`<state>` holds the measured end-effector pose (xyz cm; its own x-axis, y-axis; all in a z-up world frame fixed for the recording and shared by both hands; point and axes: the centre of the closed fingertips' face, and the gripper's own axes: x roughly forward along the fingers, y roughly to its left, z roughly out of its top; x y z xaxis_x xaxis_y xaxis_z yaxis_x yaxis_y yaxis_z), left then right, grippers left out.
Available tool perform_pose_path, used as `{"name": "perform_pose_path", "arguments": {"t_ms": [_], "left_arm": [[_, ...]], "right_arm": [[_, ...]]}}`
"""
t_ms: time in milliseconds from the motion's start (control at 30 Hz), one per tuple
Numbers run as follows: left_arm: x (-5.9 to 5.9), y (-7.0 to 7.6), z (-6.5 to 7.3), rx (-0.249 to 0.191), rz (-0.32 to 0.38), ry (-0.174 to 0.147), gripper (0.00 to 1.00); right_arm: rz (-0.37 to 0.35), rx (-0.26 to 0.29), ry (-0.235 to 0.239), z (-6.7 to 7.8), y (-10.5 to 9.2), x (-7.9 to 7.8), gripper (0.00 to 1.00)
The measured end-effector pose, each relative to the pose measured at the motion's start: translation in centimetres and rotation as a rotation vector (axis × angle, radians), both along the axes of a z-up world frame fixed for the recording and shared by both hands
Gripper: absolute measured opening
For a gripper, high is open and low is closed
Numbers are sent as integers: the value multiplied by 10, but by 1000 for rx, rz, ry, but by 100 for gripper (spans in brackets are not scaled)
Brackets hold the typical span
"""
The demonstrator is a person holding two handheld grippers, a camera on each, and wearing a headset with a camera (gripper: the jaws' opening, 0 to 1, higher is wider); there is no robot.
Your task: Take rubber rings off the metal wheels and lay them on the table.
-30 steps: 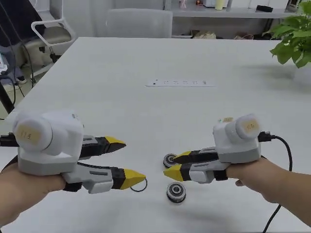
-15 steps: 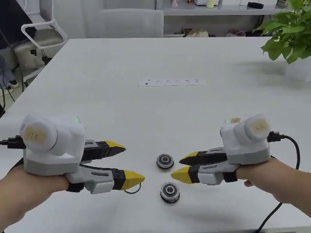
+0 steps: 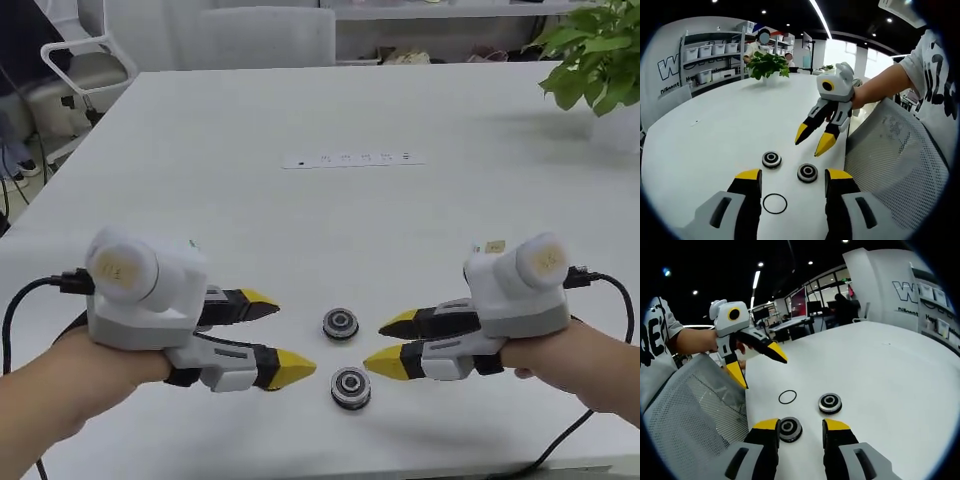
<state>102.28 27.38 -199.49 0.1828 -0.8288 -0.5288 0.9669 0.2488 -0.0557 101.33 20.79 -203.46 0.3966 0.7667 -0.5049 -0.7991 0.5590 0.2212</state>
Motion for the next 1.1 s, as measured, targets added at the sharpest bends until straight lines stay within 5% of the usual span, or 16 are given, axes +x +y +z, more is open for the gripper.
{"name": "perform_pose_path", "arguments": {"t_ms": [600, 1100], "left_arm": [[-16, -27, -23, 44, -106, 51, 41], [-24, -33, -45, 91, -151, 71, 32]], "right_arm": [[90, -86, -18, -22, -1, -14, 30], [145, -126, -2, -38, 4, -23, 26]]}}
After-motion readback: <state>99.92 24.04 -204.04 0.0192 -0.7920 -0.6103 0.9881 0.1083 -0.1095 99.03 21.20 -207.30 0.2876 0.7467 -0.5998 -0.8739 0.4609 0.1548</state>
